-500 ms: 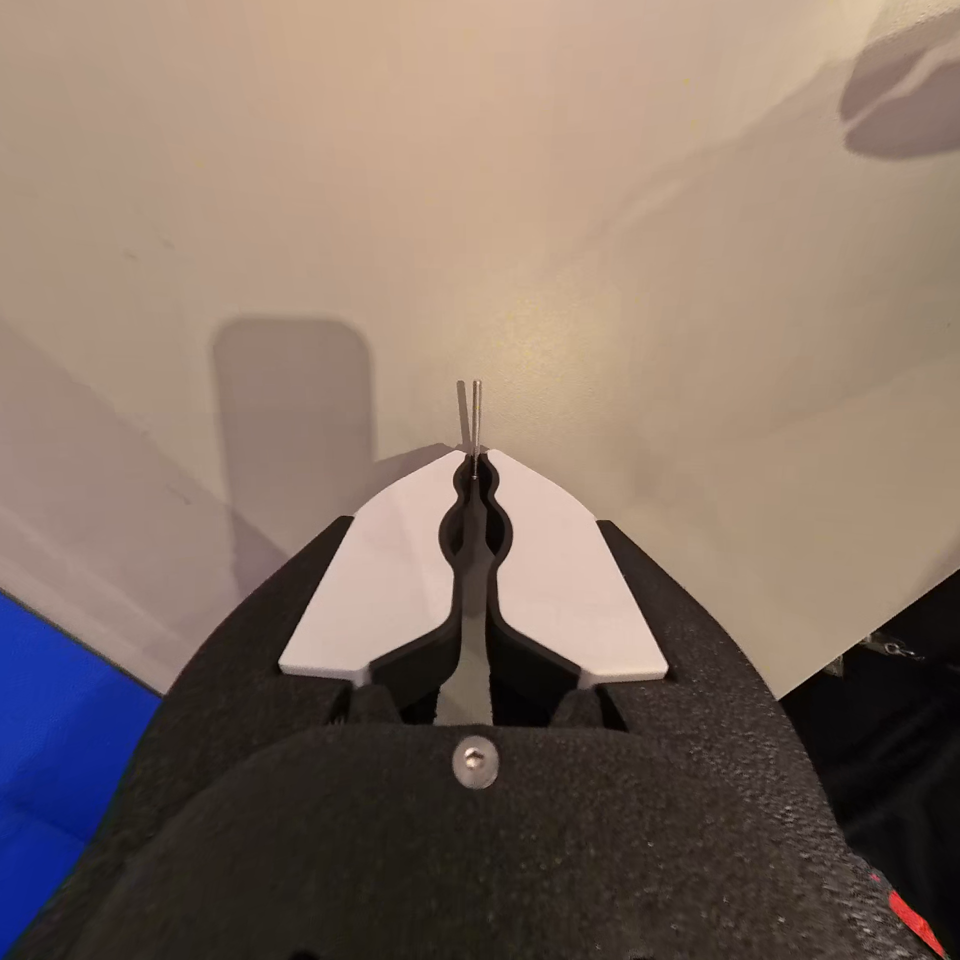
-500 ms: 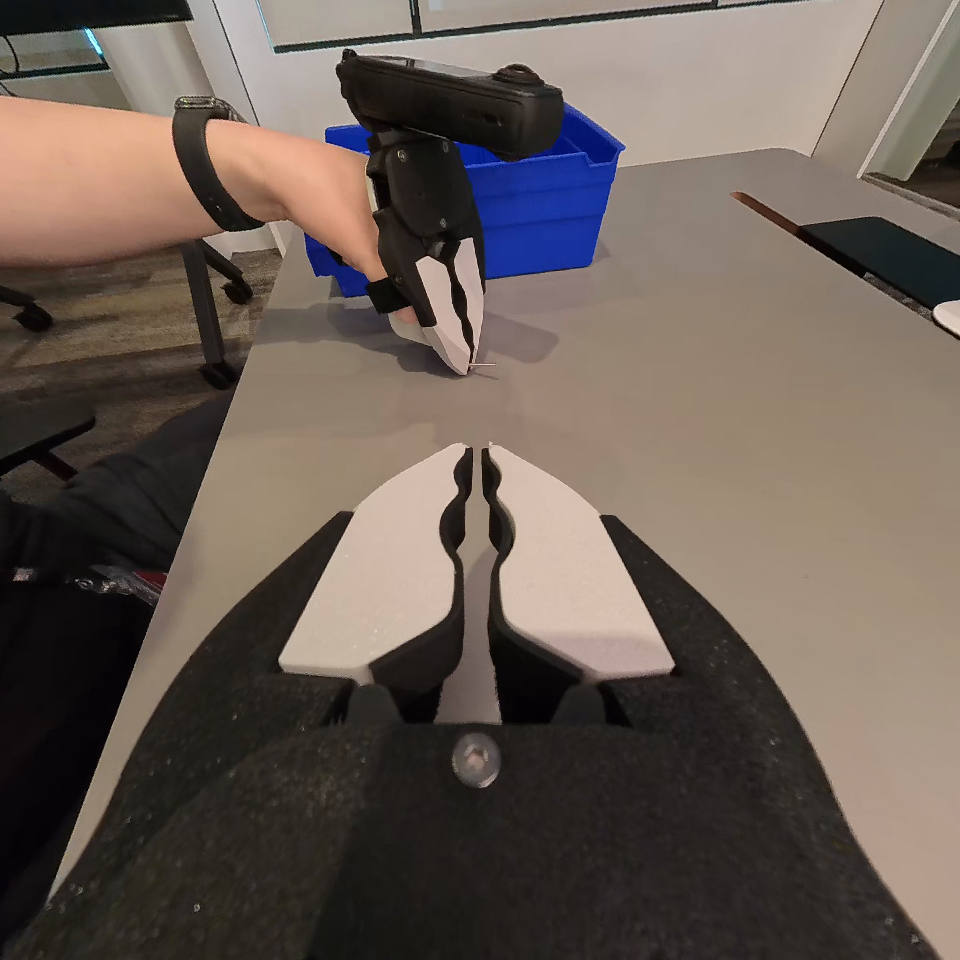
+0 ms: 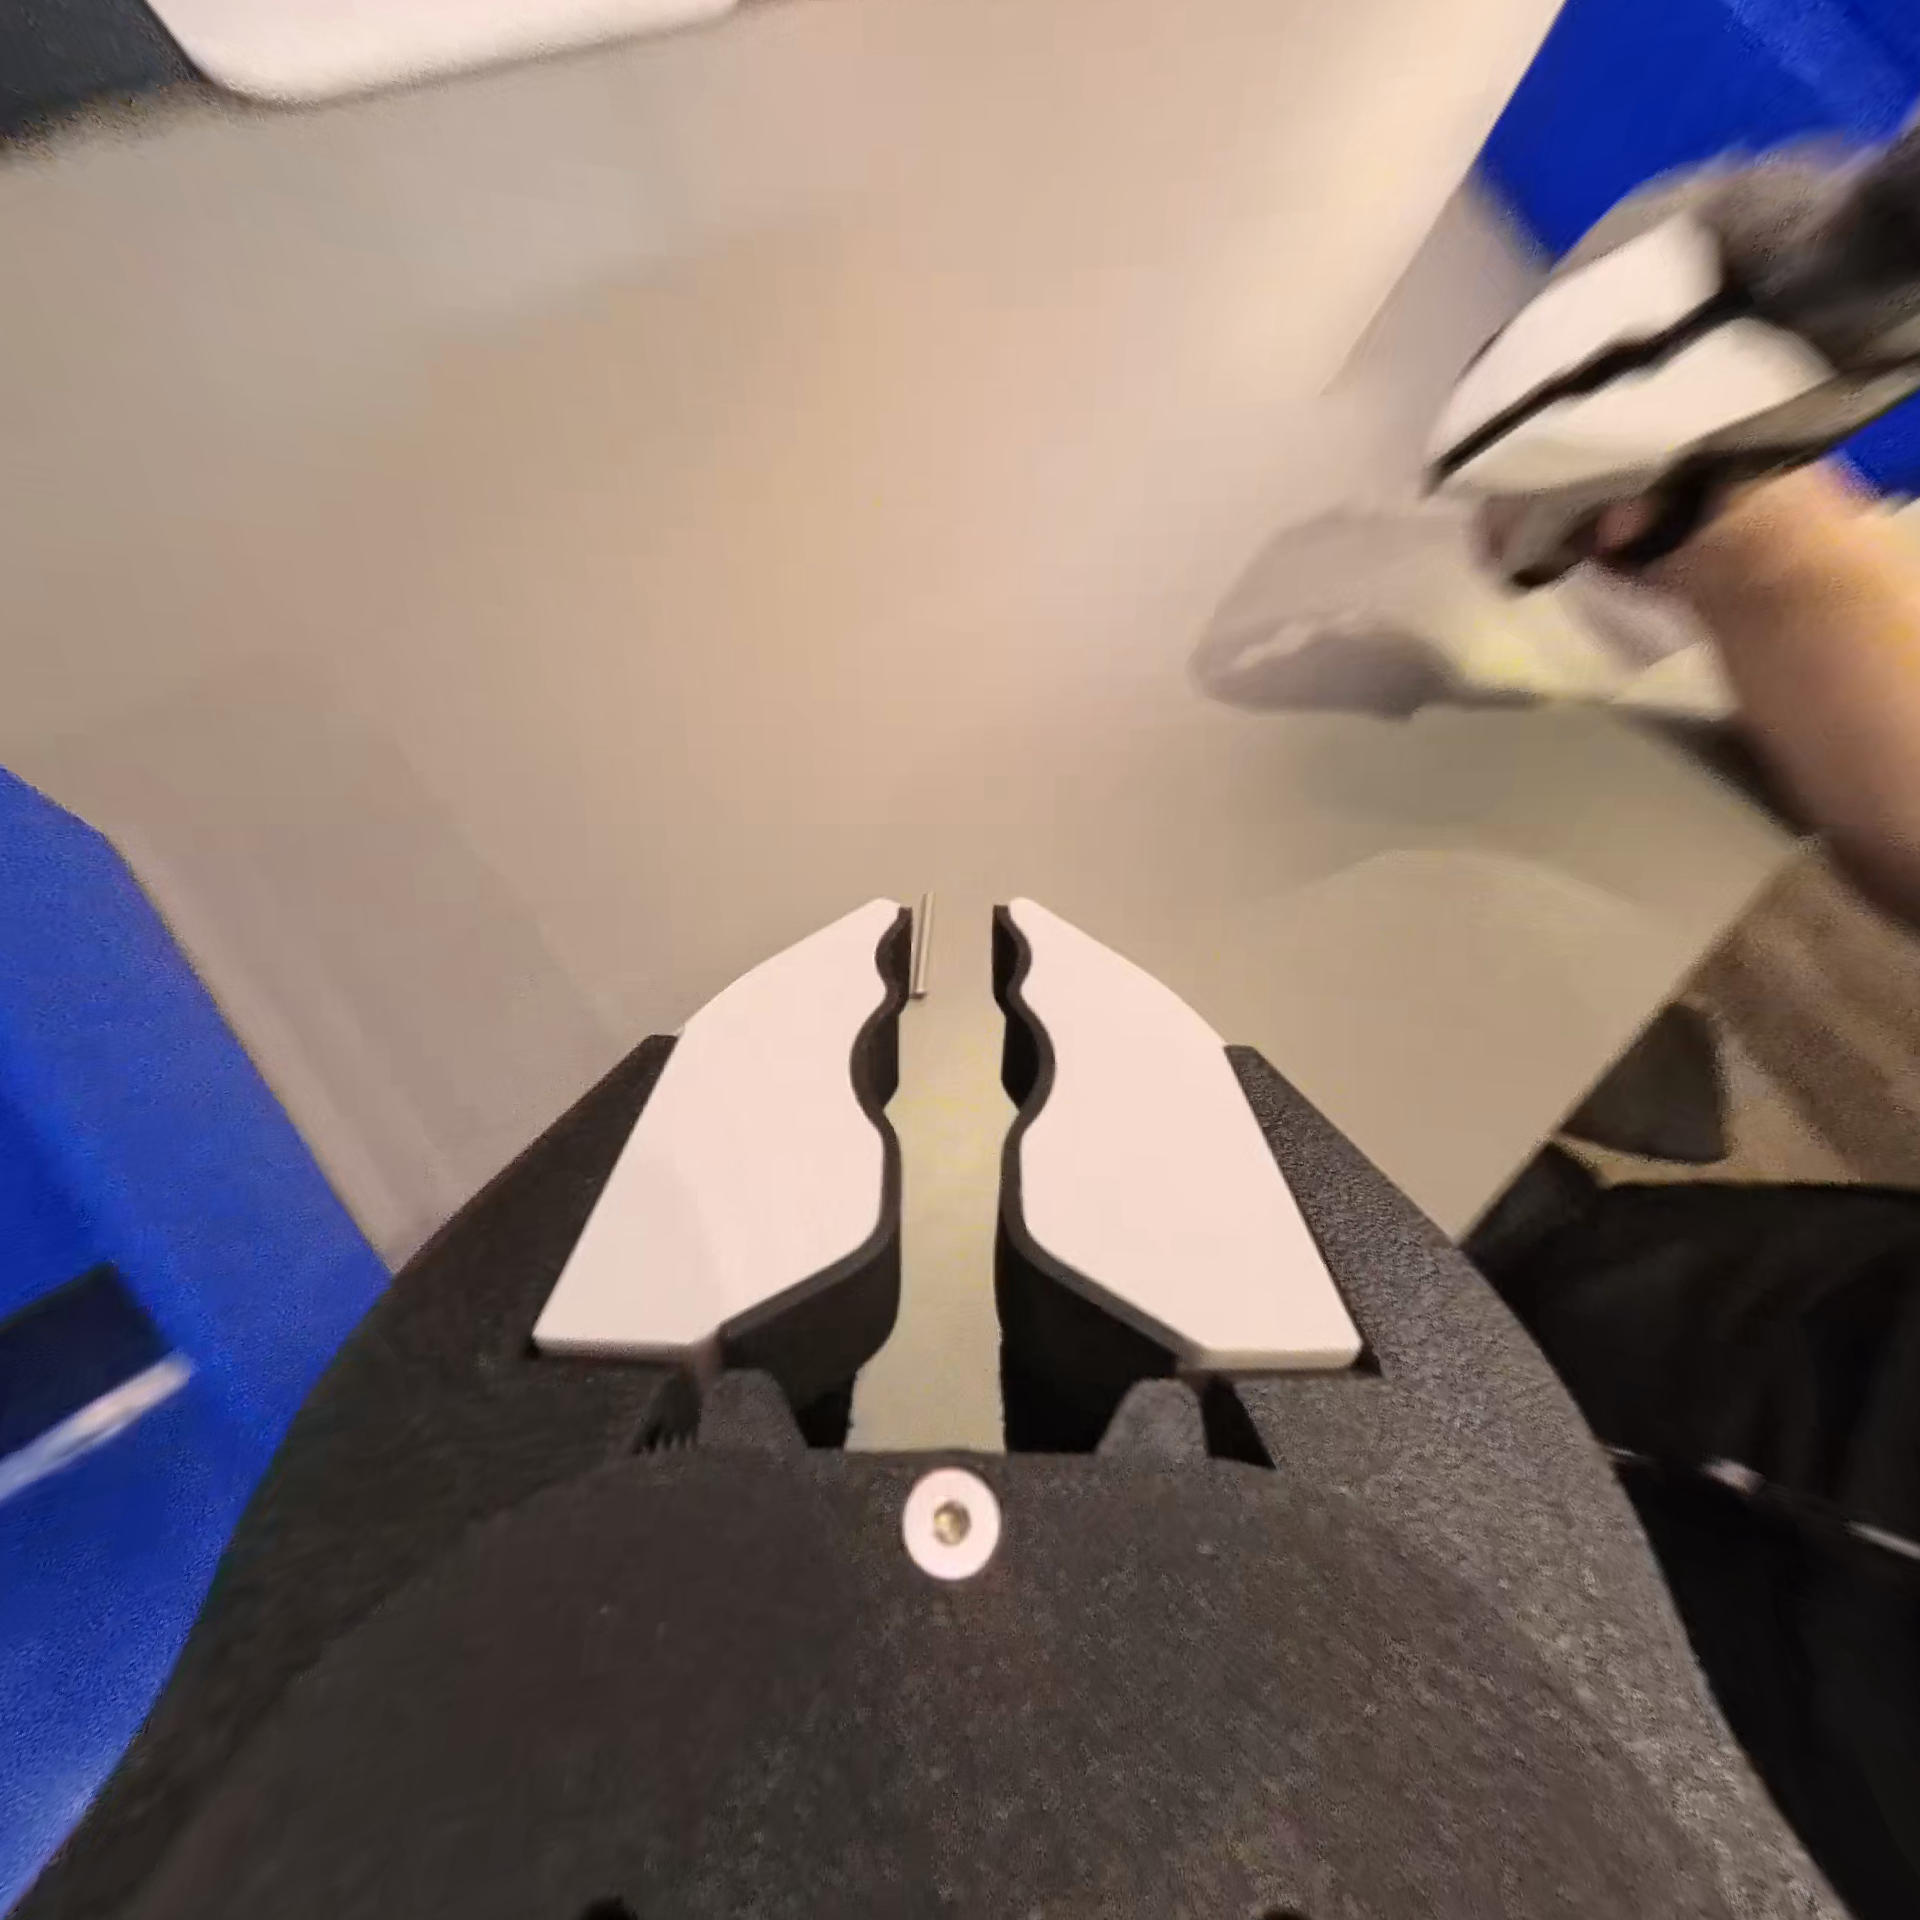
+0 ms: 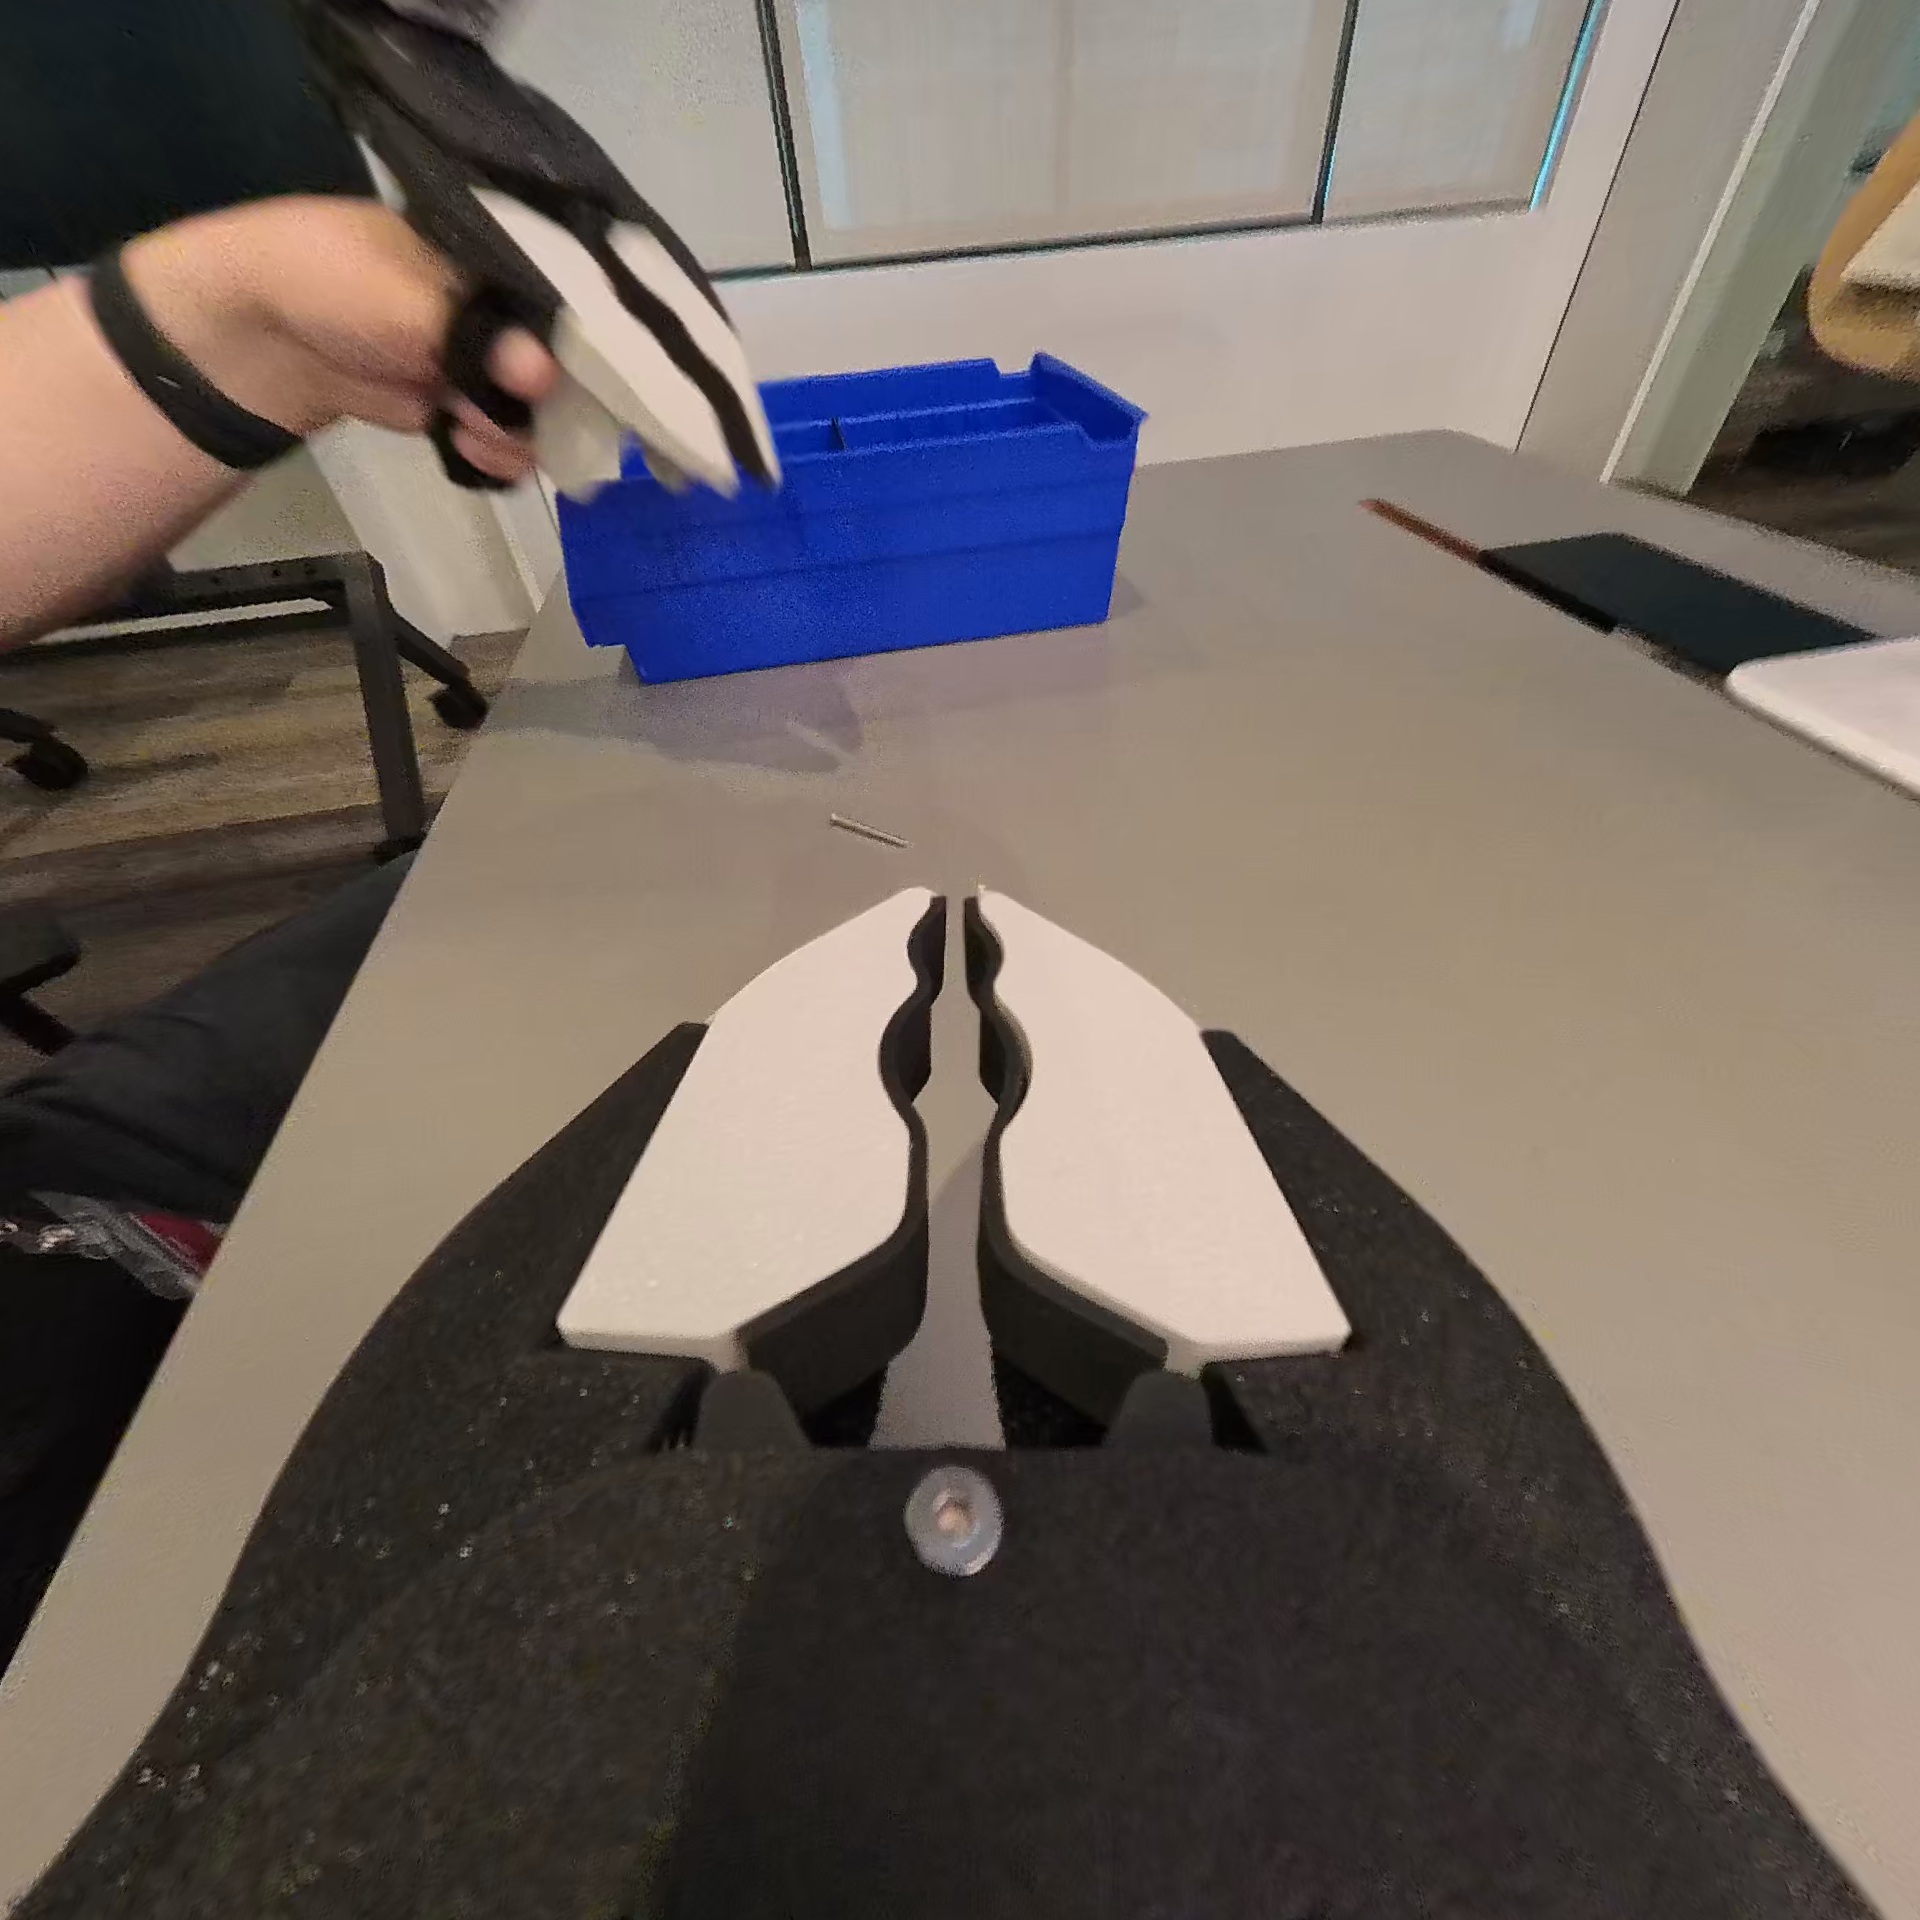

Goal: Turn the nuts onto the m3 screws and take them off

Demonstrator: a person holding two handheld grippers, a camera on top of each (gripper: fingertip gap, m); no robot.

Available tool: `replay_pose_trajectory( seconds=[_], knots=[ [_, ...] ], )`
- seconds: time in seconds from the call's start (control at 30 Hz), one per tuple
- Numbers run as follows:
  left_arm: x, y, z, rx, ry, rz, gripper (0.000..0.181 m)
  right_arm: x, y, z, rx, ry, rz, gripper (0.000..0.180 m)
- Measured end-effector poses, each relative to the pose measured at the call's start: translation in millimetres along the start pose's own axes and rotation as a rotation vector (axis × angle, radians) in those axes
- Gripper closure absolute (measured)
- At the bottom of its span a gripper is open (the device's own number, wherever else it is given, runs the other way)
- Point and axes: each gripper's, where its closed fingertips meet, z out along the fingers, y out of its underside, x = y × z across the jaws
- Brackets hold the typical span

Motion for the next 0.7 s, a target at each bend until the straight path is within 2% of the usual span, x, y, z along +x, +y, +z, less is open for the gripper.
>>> replay_pose_trajectory(
  seconds=[0.07,0.17,0.33,0.5,0.7],
  knots=[
    [7.9,-10.6,-45.8,0.114,-0.012,-0.006,0.166,-4.9,10.9,8.9,-0.059,-0.037,0.039,0.174],
    [4.5,-5.7,-115.2,0.216,-0.148,0.0,0.164,-12.7,22.0,28.4,-0.141,-0.044,0.04,0.17],
    [-27.9,44.5,-213.1,0.283,-0.502,-0.047,0.16,-36.8,32.7,68.4,-0.289,-0.094,0.029,0.165],
    [-35.8,92.7,-260.6,0.387,-0.63,-0.175,0.161,-55.0,50.3,99.8,-0.436,-0.148,-0.102,0.168],
    [-50.5,102.0,-299.6,0.516,-0.708,-0.232,0.164,-40.7,68.2,114.5,-0.574,-0.138,-0.2,0.169]
  ],
)
